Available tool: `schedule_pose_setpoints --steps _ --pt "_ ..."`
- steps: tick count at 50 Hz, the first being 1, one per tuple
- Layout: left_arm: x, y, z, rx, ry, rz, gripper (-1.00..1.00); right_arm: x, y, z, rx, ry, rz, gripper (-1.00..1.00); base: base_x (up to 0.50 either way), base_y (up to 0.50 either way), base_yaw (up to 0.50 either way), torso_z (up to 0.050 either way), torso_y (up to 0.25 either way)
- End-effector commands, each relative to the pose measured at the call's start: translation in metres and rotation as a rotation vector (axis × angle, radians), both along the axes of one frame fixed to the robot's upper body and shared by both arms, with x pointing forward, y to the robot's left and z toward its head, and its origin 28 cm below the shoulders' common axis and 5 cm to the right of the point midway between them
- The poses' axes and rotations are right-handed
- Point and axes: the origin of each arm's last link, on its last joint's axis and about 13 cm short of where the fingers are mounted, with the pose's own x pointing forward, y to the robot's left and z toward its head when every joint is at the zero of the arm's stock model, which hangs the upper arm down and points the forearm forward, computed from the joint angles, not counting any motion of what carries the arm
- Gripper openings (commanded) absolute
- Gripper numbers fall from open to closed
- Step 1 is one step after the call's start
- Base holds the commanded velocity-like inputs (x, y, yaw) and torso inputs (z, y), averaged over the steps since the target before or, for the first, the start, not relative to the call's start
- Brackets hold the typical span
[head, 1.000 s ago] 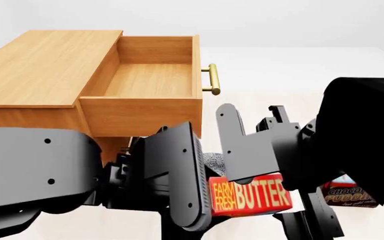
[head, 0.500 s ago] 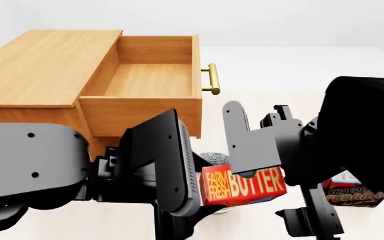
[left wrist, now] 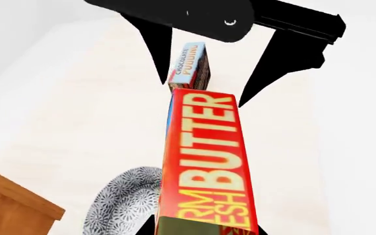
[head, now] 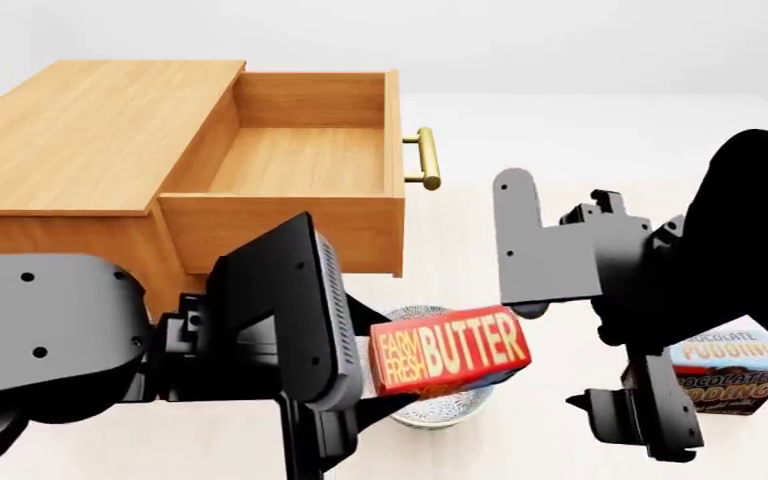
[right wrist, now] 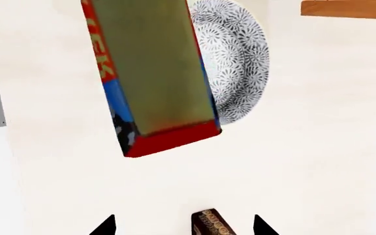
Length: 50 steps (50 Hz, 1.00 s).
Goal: Put the butter at the back in the top drawer of the cabinet and close it.
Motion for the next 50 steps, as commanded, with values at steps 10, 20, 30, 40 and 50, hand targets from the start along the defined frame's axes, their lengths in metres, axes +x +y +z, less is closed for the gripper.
schedule_pose_setpoints --steps 10,20,30,40,50 --pt "-0.025 0.026 0.015 -0.186 -0.077 0.139 -1.00 0.002 -0.035 -0.028 0.212 -0.309 -0.317 1.00 0.00 0.00 0.00 0.001 0.001" --pt "-0.036 0.037 0.019 -0.267 -0.111 0.310 -1.00 -0.004 -0.041 -0.063 0.487 -0.461 -0.531 1.00 0.00 0.00 0.00 0.000 0.000" --pt "-0.043 0.039 0.034 -0.419 -0.117 0.512 -1.00 -0.027 -0.039 -0.108 0.737 -0.657 -0.644 1.00 0.00 0.00 0.00 0.001 0.001" --pt "-0.039 0.034 0.062 -0.514 -0.140 0.627 -1.00 -0.061 -0.031 -0.143 0.981 -0.872 -0.713 1.00 0.00 0.00 0.00 0.000 0.002" --pt "-0.013 0.025 0.107 -0.546 -0.131 0.736 -1.00 -0.083 -0.031 -0.160 1.189 -1.048 -0.710 1.00 0.00 0.00 0.00 0.001 0.001"
